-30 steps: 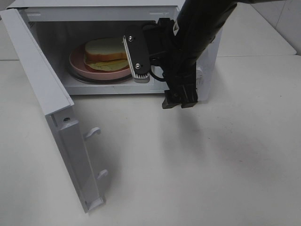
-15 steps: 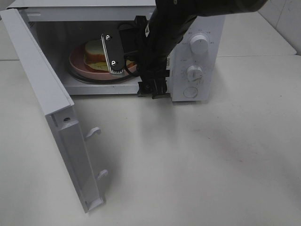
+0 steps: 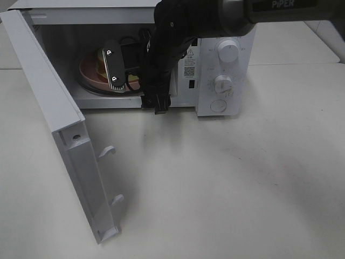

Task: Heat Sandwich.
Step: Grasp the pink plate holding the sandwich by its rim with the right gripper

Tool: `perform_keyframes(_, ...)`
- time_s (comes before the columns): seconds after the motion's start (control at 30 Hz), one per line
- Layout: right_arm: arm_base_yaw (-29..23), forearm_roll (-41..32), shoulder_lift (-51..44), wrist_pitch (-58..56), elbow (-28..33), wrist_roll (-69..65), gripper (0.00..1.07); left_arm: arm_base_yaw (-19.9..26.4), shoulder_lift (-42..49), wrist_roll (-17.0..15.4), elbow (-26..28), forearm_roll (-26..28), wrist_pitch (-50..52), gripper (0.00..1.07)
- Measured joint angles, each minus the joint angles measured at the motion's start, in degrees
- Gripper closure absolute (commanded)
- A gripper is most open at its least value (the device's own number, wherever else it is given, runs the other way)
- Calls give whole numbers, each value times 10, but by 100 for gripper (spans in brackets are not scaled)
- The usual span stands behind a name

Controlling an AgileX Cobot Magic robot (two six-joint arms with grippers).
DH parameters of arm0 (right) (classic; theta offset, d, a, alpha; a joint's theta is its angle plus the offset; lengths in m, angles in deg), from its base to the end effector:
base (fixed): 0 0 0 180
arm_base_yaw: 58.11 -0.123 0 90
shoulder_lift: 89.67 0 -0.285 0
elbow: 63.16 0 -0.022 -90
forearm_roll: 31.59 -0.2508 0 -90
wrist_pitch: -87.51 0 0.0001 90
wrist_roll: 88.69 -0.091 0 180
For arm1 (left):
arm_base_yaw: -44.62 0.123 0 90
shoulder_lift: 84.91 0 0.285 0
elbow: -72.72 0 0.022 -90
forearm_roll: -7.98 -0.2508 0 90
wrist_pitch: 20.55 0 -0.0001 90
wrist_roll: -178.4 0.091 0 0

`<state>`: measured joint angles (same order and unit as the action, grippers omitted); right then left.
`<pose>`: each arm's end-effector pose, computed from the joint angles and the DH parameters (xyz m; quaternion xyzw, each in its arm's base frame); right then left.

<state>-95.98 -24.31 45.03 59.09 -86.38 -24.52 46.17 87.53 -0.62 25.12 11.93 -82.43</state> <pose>0.3985 0.3029 0.1849 -0.7553 0.5570 -0.1241 0.3224 -0.0082 -0.0058 0.2805 -0.0022 0.8523 -0.0229 0.5225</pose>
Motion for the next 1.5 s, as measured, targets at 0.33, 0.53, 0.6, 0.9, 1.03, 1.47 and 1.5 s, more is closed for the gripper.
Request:
perform_keyframes(0.33, 0, -1, 80, -29, -112, 0, 24, 0, 0, 0, 0, 0, 0, 6)
perform_keyframes(0.53, 0, -7, 119, -46, -166, 0, 25, 0, 0, 0, 0, 0, 0, 6)
perform_keyframes(0.6, 0, -12, 138, -49, -190, 0, 26, 0, 0, 0, 0, 0, 0, 6)
perform_keyframes(0.9, 1, -15, 164, -57, -207, 0, 31, 0, 0, 0, 0, 0, 0, 6)
perform_keyframes(1.03, 1, -15, 164, -58, -207, -6, 48, 0, 0, 0, 0, 0, 0, 6)
perform_keyframes(1.47, 1, -11, 150, -62, -214, -17, 107, 0, 0, 0, 0, 0, 0, 6)
perform_keyframes(1.5, 1, -10, 150, -62, -214, -17, 107, 0, 0, 0, 0, 0, 0, 6)
